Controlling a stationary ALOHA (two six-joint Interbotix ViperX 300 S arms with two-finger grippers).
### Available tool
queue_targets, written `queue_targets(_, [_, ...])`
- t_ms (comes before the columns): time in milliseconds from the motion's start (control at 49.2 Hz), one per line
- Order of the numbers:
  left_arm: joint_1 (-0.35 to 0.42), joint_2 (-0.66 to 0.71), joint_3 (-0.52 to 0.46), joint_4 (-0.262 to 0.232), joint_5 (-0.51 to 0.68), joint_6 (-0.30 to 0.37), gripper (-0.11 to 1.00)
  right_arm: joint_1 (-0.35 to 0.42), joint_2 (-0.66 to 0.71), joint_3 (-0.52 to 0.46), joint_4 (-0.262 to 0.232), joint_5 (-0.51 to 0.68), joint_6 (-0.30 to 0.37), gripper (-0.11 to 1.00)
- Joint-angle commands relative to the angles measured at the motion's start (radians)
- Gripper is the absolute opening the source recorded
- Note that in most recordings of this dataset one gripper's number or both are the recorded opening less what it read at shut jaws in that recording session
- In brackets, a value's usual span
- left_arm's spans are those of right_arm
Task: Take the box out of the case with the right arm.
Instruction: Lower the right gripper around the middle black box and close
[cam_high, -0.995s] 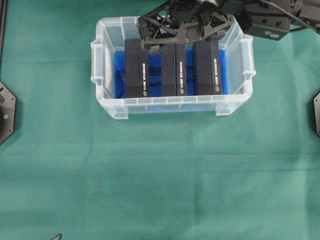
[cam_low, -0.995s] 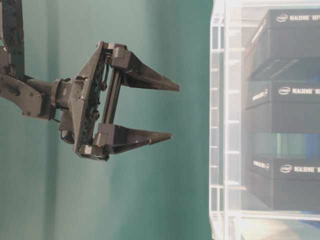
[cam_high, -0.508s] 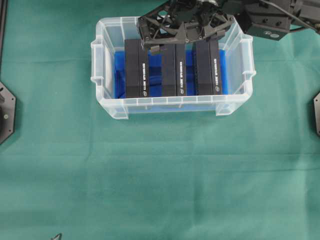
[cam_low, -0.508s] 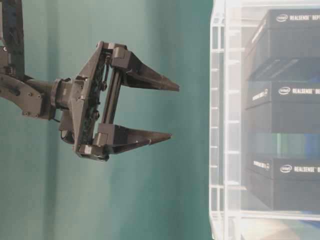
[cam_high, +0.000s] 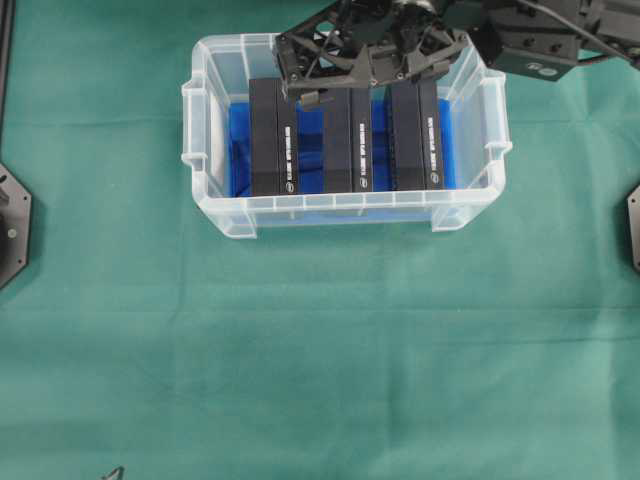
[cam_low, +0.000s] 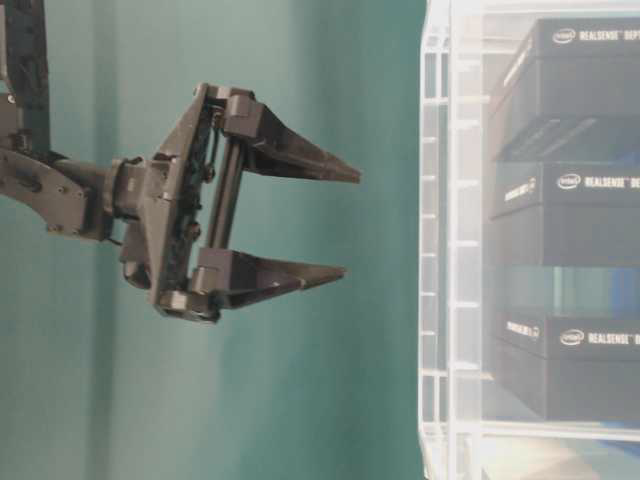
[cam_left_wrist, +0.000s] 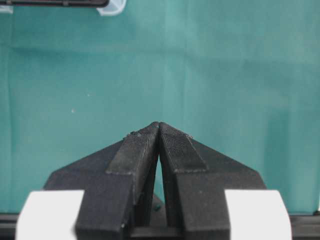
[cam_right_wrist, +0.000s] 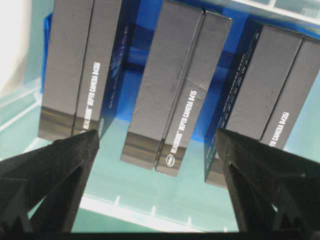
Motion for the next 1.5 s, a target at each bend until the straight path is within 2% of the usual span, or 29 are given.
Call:
queue_targets(0, [-0.003, 0.002, -0.023, 0.003, -0.003, -0.002, 0.0, 0.003, -0.006, -0.02, 0.0, -0.006, 0.0, 0.96])
queue_targets(244, [-0.003, 0.0, -0.023, 0.003, -0.003, -0.005, 0.0, 0.002, 0.034, 0.011, 0.002, -0.04, 0.002, 0.96])
queue_targets(630, [-0.003, -0.002, -0.021, 0.003, -0.003, -0.005, 0.0, -0.006, 0.043, 0.152, 0.0, -0.186, 0.018, 0.96])
queue_targets(995, [-0.003, -0.002, -0.02, 0.003, -0.003, -0.003, 0.0, -0.014, 0.081, 0.229, 0.002, -0.267, 0.023, 0.96])
queue_targets(1259, [-0.003, -0.002, -0.02, 0.003, -0.003, -0.003, 0.0, -0.012, 0.104, 0.262, 0.032, -0.334, 0.026, 0.96])
queue_targets(1483, [-0.003, -0.002, -0.018, 0.003, -0.003, -0.002, 0.0, -0.009, 0.114, 0.262, 0.067, -0.337, 0.035, 0.96])
